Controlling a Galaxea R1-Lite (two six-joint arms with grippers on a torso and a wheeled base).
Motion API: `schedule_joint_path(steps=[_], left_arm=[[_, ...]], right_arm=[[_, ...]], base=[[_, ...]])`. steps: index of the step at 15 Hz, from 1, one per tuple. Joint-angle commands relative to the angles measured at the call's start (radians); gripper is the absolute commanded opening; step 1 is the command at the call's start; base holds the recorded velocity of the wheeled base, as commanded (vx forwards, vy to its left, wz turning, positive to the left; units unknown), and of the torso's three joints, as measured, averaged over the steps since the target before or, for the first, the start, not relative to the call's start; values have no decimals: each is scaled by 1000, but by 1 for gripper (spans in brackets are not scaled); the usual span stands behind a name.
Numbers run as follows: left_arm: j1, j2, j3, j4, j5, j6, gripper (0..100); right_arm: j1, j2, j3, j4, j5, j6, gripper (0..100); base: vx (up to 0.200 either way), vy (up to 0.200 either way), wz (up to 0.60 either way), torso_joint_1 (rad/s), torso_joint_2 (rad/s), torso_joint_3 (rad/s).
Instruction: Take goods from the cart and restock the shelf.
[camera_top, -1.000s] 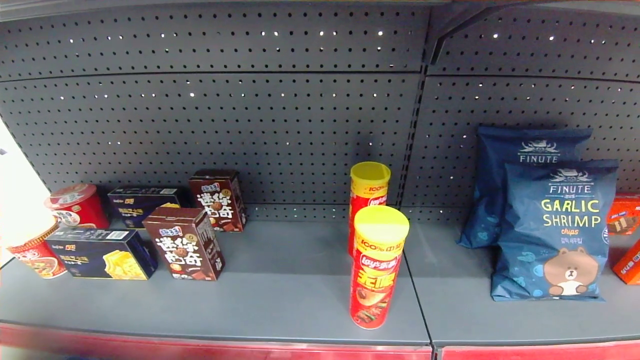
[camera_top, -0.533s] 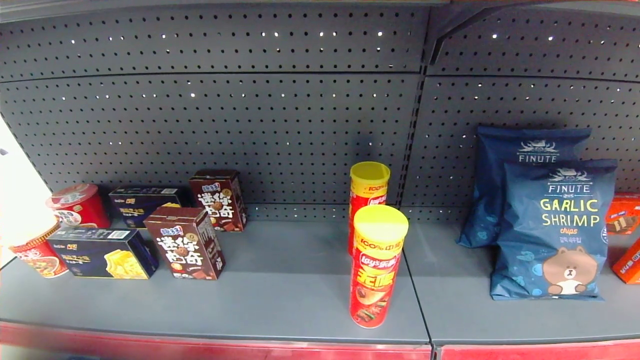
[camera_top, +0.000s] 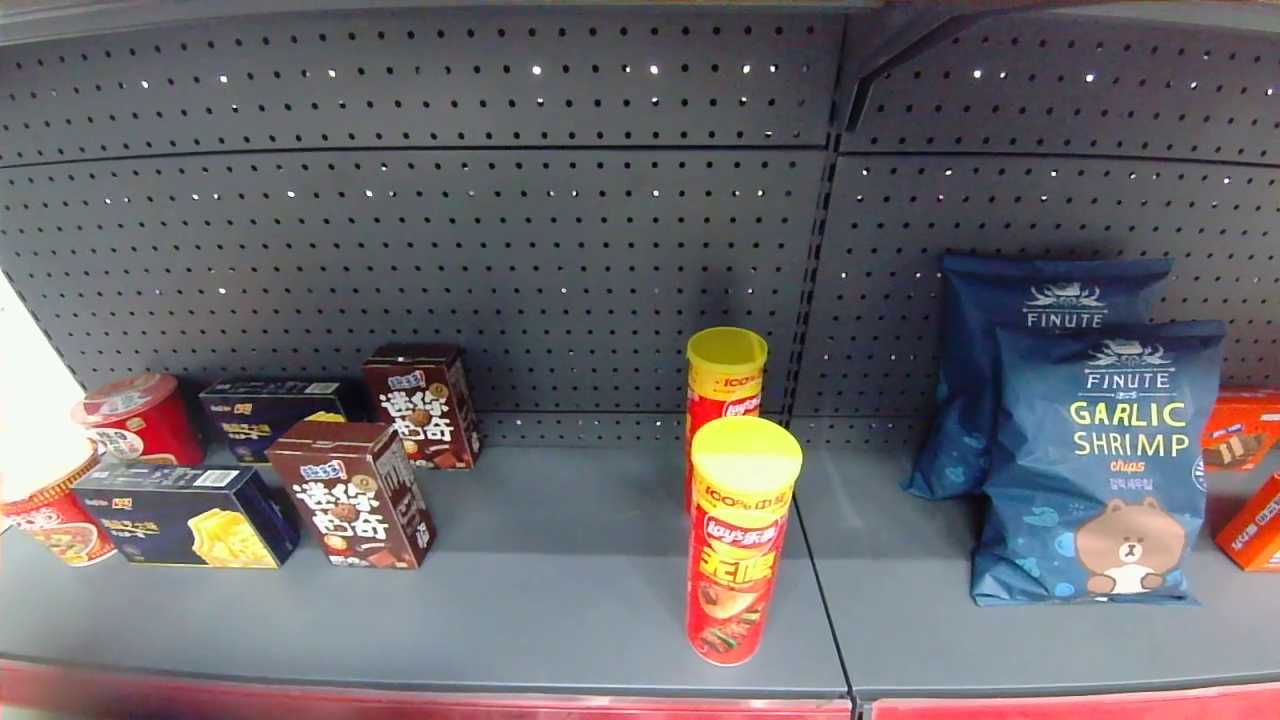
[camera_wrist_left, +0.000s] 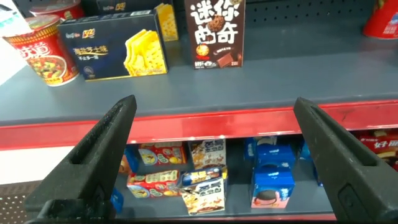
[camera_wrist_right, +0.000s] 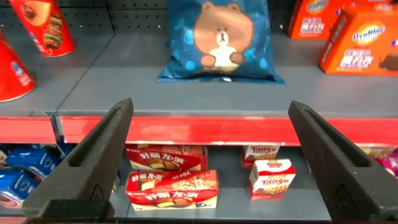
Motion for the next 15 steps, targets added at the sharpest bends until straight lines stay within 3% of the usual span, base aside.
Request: schedule_joint_path(steps=[1,5,8,15], left_arm=[[0,0,0,0,-1,-1,100],[0,0,0,0,2,-4,100],[0,0,0,-2,0,-62,100],[-1,0,0,-2,2,-62,100]], right_arm=[[0,1,-1,1,0,0,100],[0,1,1,1,0,0,100],[0,1,-1,1,0,0,100],[0,1,-1,1,0,0,100]], base=[[0,0,0,0,0,0],[0,-50,0,1,1,1],[0,0,0,0,0,0],[0,0,0,0,0,0]])
